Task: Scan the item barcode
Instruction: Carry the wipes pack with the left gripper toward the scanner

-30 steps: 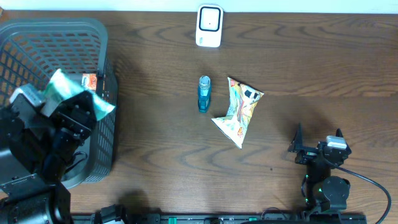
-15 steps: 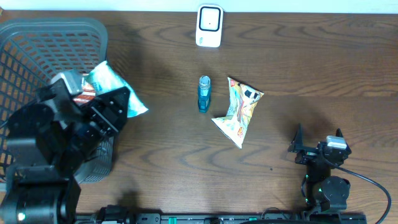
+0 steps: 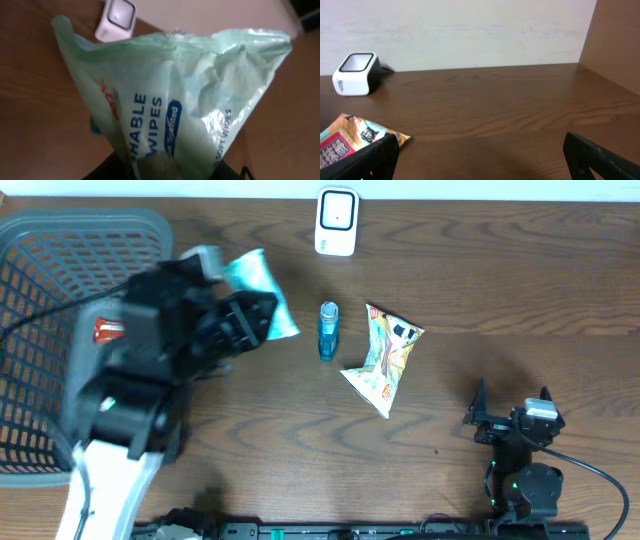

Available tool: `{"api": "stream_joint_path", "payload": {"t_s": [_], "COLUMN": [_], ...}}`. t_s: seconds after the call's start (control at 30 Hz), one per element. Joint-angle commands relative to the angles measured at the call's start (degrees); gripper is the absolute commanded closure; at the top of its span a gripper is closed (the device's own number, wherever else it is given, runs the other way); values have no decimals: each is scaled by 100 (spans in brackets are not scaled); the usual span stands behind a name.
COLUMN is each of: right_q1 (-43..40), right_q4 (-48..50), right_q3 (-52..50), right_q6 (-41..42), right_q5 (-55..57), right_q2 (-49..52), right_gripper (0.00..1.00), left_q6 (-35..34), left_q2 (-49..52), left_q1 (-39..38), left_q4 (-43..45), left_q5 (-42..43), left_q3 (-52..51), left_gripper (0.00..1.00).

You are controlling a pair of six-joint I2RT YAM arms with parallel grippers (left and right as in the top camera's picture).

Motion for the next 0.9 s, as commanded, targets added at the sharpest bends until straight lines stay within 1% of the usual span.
{"api": "stream_joint_path", "payload": {"t_s": [0.0,0.27,0.47,0.6,0.87], "right_q1": [-44,-44,-44,-44,-44], "right_q4": [-17,-17,-17,-17,-17], "right_q3": [-7,-7,-7,-7,-7], "right_q6": [-44,-44,-44,-44,-44], "right_q5": [4,4,4,4,4], "right_q2": [-31,-31,-31,-31,-31], "right_gripper": [1,1,1,1,1], "left_q6": [11,15,13,13,11], "left_q2": [315,1154,1895,2457,3257], "left_q1": [-446,-1541,-2090,-2304,-2465], "left_q4": [227,636,654,796,1086], "left_q5": [-367,-1613,-2487,-2798,-2809], "left_q3": [-39,-39,-39,-39,-39], "left_gripper": [64,64,64,64,64]}}
